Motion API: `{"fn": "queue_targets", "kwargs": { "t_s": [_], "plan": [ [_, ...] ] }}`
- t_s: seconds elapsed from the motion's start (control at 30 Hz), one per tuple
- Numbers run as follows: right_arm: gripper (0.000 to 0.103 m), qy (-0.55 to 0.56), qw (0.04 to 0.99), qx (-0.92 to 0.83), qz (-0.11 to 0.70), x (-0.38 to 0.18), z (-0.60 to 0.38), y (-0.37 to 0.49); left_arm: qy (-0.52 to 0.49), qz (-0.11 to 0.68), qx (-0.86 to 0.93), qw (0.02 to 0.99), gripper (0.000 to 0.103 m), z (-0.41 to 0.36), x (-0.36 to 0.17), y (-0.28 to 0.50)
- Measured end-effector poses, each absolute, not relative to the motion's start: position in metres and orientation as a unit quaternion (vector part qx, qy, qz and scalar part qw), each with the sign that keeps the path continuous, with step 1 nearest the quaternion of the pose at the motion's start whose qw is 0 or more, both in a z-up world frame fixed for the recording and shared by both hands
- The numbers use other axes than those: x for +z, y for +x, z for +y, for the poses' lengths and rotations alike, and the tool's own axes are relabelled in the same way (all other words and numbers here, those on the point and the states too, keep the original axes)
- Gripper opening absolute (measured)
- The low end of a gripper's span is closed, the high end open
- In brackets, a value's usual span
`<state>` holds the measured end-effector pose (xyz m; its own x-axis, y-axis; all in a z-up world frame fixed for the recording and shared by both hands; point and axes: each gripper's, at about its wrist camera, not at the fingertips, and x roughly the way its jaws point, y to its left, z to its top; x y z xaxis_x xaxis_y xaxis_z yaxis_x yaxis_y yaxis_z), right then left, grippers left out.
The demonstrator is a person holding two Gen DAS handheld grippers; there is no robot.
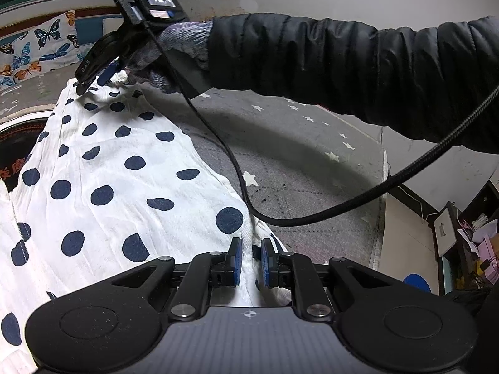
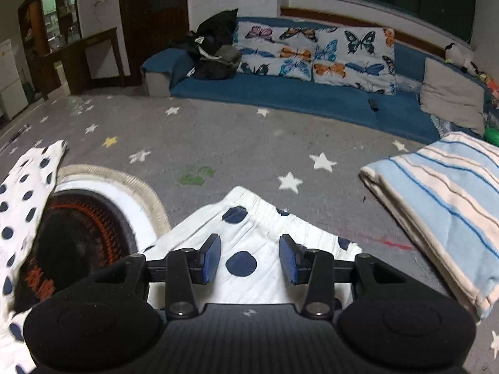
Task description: Fold clothes
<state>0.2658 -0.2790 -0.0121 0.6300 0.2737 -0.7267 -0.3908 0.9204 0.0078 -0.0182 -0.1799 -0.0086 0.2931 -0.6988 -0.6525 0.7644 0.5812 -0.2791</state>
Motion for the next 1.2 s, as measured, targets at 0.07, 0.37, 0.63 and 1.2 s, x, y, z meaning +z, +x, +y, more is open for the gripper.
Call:
{"fn": "queue_targets", "kwargs": {
  "t_s": [0.07,0.37,0.63,1.2],
  "plan": [
    [0.042,-0.070,0.901,0.176,0.390,-0.011,-0.279,0.270,0.046,0.382,-0.455,0.803,0.015,-0.181,-0.008,-0.019],
    [0.043,-0.082,0.906,0.171,0.378,0.015,-0.289,0.250,0.053,0.376,-0.435,0.817,0.020,-0.186,-0.008,-0.023],
    [0.046,-0.090,0.906,0.150,0.385,0.024,-0.313,0.226,0.052,0.362,-0.408,0.836,0.046,-0.183,0.009,-0.038],
    [0.047,-0.069,0.913,0.127,0.382,0.030,-0.353,0.178,0.109,0.362,-0.379,0.845,0.049,-0.210,0.007,-0.079]
  ]
}}
